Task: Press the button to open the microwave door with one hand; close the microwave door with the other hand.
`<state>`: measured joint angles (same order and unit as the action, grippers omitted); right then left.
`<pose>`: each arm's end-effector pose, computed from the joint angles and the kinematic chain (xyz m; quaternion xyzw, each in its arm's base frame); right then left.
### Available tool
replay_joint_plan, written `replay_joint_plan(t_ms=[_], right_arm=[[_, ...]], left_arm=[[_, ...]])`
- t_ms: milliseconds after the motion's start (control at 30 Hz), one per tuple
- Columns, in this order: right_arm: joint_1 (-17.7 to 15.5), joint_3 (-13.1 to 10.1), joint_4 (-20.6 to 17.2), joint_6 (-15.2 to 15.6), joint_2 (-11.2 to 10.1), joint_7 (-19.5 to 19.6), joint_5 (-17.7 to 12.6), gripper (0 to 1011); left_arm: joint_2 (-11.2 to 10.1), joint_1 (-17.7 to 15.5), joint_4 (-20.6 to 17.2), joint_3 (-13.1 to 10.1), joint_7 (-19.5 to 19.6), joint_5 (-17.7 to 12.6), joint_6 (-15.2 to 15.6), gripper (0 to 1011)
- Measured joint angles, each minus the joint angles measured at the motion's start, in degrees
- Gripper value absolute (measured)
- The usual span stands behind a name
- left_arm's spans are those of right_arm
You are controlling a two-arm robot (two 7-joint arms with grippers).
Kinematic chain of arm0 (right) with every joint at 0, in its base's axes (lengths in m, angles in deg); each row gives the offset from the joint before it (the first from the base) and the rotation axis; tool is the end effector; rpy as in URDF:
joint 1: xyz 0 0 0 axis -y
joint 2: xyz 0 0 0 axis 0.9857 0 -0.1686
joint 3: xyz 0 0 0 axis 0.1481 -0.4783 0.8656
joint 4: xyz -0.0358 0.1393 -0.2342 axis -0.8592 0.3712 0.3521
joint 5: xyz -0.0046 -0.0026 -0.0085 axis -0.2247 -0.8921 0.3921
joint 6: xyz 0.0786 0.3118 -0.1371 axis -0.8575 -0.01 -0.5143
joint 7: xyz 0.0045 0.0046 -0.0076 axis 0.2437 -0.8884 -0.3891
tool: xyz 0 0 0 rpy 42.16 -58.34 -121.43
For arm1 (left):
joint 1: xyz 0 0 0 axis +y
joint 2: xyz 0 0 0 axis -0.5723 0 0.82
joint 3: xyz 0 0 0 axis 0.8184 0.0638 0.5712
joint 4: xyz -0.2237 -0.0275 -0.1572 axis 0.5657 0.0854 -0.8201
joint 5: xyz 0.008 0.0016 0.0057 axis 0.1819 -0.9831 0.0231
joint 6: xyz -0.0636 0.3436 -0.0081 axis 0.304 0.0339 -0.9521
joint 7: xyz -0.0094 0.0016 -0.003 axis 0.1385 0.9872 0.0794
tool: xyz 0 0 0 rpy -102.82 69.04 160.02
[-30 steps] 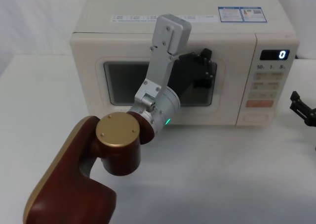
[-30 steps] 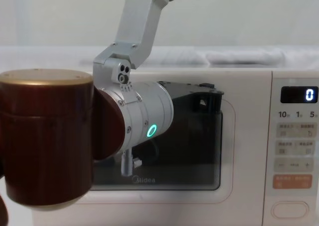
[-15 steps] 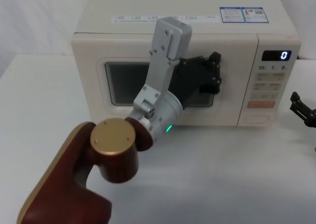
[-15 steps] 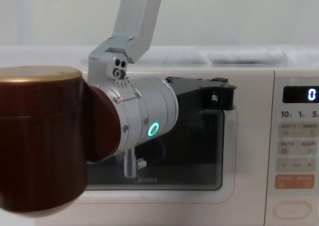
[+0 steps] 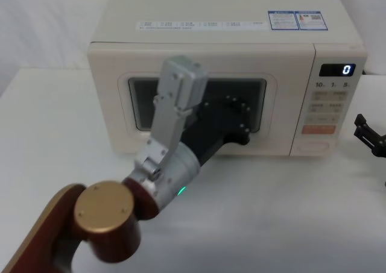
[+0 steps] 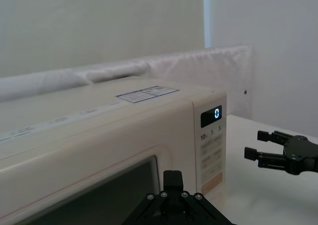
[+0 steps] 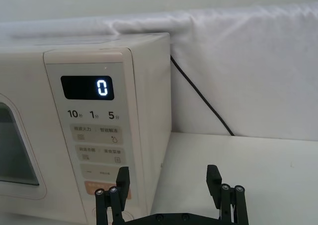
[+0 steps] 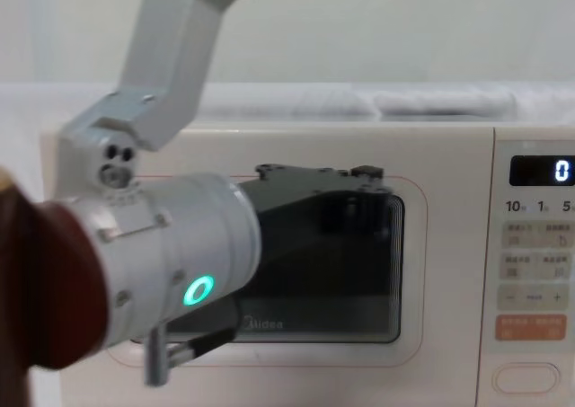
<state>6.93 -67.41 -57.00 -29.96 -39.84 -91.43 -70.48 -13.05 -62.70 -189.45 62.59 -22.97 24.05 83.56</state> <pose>0.3547 -0.0586 -0.2341 0.0254 0.0032 -0.6240 0.7810 0.3577 -0.1047 -0.1665 -0.0080 -0.0637 0.4317 0.8997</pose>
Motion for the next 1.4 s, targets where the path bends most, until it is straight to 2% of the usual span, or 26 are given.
replay_joint_plan(t_ms=[267,367,467,700,867,900,1000,1233,1400], right_arm=[[0.0,0.0,0.0,0.0,0.0,0.0,0.0,1002],[0.0,0.0,0.0,0.0,0.0,0.0,0.0,1002],[0.0,0.0,0.0,0.0,0.0,0.0,0.0,1002],[0.0,0.0,0.0,0.0,0.0,0.0,0.0,1002],[0.0,0.0,0.0,0.0,0.0,0.0,0.0,1002],[0.0,0.0,0.0,0.0,0.0,0.0,0.0,1002],[0.0,0.0,0.0,0.0,0.0,0.0,0.0,1002],[0.0,0.0,0.0,0.0,0.0,0.0,0.0,1002],[0.0,0.0,0.0,0.0,0.0,0.0,0.0,1002]], left_arm=[[-3.1,4.5,-2.8,2.0,-0.4,0.4,-2.5,0],[-4.4,6.8,-3.3,3.5,-0.8,0.6,-4.4,0],[-4.8,8.6,-3.3,4.9,-1.4,1.1,-5.9,0],[-4.8,12.5,-2.6,8.6,-3.6,2.1,-9.2,0],[-4.1,15.7,-1.4,13.1,-6.4,2.3,-12.7,0],[-4.1,15.7,-1.4,13.1,-6.4,2.3,-12.7,0],[-3.5,17.0,-0.8,15.8,-7.8,2.3,-13.8,0],[-2.6,18.2,0.5,20.0,-9.0,2.4,-14.8,0],[-2.2,18.6,1.4,21.9,-9.0,2.6,-14.9,0]])
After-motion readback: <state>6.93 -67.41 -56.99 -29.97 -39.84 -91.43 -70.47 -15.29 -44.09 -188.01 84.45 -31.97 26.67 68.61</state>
